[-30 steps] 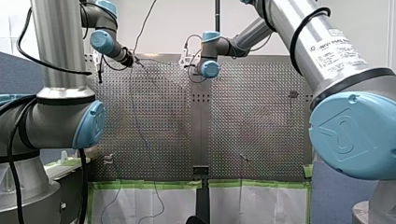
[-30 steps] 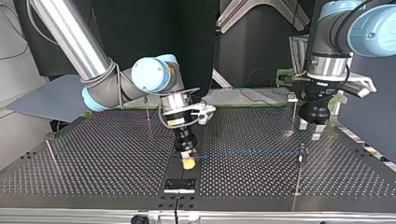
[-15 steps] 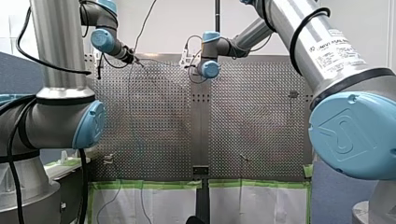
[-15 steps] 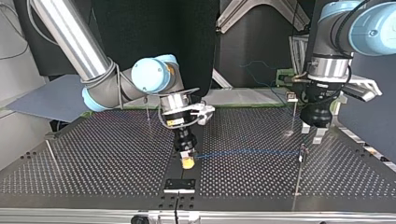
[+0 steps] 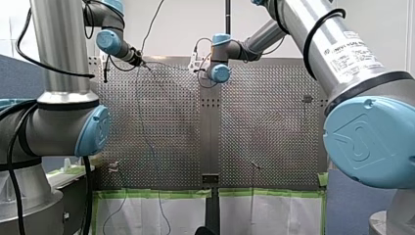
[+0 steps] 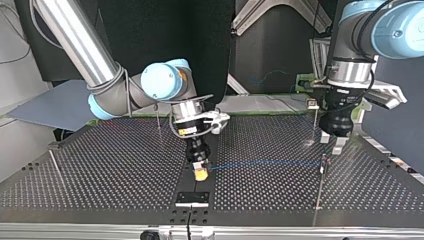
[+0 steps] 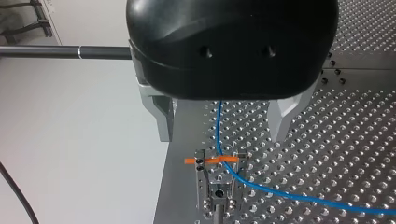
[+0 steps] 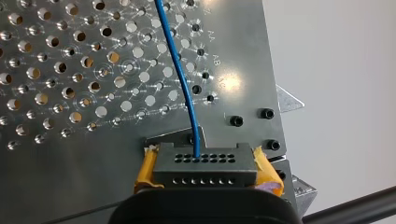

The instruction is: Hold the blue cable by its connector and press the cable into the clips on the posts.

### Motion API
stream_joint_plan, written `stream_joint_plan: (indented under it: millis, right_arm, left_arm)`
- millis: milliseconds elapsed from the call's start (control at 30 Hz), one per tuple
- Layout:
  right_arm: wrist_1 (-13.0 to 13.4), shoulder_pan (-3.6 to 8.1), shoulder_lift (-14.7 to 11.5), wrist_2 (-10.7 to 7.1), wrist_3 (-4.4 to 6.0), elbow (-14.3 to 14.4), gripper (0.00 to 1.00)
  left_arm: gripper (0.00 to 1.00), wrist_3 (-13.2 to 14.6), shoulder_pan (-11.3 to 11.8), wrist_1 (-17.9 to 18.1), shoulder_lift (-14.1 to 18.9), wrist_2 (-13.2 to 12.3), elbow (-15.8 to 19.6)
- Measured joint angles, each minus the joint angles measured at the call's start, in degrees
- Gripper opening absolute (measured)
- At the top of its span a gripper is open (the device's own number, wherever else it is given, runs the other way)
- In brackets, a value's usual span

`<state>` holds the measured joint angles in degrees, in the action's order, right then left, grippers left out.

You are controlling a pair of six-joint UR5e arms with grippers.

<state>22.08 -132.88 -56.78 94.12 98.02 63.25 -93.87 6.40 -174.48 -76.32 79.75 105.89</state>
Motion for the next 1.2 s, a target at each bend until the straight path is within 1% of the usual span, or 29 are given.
stream_joint_plan:
  millis: [200, 300, 400, 567, 700, 767, 1000, 1200]
  right_arm:
    - [-0.01, 0.08, 0.1, -0.06, 0.0, 0.0, 0.0]
    - [-0.01, 0.2, 0.12, -0.07, 0.0, -0.01, 0.0]
    - [-0.03, 0.34, 0.2, -0.06, 0.0, -0.01, 0.0]
    - [0.04, 0.6, 0.28, 0.0, 0.0, -0.02, 0.0]
    - [0.09, 0.76, 0.29, 0.02, 0.0, -0.03, 0.0]
    - [0.13, 0.81, 0.29, 0.03, 0.0, -0.04, 0.0]
    - [0.17, 0.94, 0.35, 0.02, 0.0, -0.03, 0.0]
    - [0.17, 0.98, 0.38, -0.05, 0.0, -0.02, 0.0]
  left_arm:
    - [1.0, -0.41, -0.32, -0.16, -0.01, -0.34, -0.09]
    - [1.0, -0.88, -0.72, -0.93, -0.25, -1.15, -0.66]
    - [1.0, -0.56, -1.38, -2.18, -1.15, -2.1, -1.61]
    - [1.0, -0.1, -2.68, -4.04, -1.5, -2.34, -3.14]
    - [1.0, -0.13, -3.72, -4.34, -1.16, -1.1, -4.16]
    - [1.0, -0.03, -4.28, -4.37, -1.75, -0.18, -4.76]
    - [1.0, 0.27, -6.24, -3.78, -3.12, 1.51, -5.63]
    - [1.0, 0.57, -7.68, -2.45, -4.78, 4.05, -6.01]
